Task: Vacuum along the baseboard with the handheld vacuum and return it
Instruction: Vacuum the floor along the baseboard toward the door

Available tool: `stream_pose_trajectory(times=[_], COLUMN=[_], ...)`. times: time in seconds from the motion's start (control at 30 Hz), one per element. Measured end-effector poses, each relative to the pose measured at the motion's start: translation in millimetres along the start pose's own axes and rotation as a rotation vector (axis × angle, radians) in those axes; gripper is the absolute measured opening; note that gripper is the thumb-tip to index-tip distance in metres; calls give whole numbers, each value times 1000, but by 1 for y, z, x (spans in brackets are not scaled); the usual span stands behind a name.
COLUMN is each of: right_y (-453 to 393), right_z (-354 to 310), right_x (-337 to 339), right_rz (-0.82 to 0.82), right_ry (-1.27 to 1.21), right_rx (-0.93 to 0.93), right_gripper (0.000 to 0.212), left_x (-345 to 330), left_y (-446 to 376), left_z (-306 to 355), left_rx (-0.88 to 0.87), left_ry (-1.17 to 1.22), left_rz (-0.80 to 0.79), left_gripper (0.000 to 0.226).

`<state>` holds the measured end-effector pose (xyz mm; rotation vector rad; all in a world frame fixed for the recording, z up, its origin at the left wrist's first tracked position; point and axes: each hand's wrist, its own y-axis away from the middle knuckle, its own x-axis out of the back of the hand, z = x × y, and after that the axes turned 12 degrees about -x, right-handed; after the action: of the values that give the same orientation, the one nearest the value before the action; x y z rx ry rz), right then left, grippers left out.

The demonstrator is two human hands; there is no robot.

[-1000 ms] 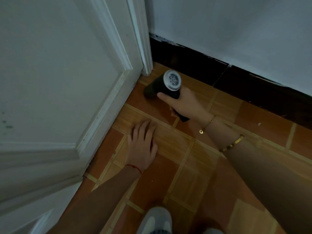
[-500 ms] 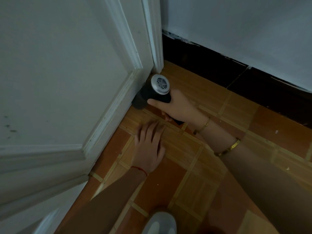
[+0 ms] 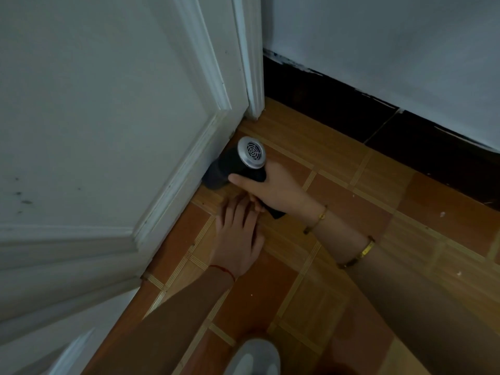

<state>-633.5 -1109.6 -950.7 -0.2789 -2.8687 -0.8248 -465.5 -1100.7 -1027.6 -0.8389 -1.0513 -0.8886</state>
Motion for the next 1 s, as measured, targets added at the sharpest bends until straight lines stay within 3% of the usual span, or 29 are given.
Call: stream_pose_trajectory(times=[0.2, 0.27, 0.37, 0.43, 0.5, 0.63, 0.73, 0.83, 1.0], right_y=[0, 1, 5, 9, 11, 11, 4, -10, -23], right_z=[1, 1, 2, 5, 7, 3, -3, -9, -9], right_x=[-1, -3, -11, -22, -33, -27, -2, 25, 33], right_rz=[283, 220, -3, -154, -194, -51, 148, 338, 376], right_ry=[-97, -102, -97, -62, -10, -37, -123, -155, -118], right_rx=[-23, -21, -68, -73, -25, -63, -107, -62, -17], right_gripper=[32, 29, 22, 27, 33, 31, 26, 27, 34], left_x=[5, 4, 0, -3, -3, 0, 3, 5, 3], left_y=[-2, -2, 0, 2, 3, 1, -1, -3, -2], left_z=[2, 2, 0, -1, 1, 2, 2, 3, 3], left_rx=[11, 1, 14, 40, 37, 49, 22, 24, 18], left_ry=[20, 1, -64, -147, -234, -170, -29, 15, 26], left_rz=[3, 2, -26, -116, -211, -139, -15, 11, 42], left_gripper=[49, 47, 40, 46, 54, 51, 46, 47, 45])
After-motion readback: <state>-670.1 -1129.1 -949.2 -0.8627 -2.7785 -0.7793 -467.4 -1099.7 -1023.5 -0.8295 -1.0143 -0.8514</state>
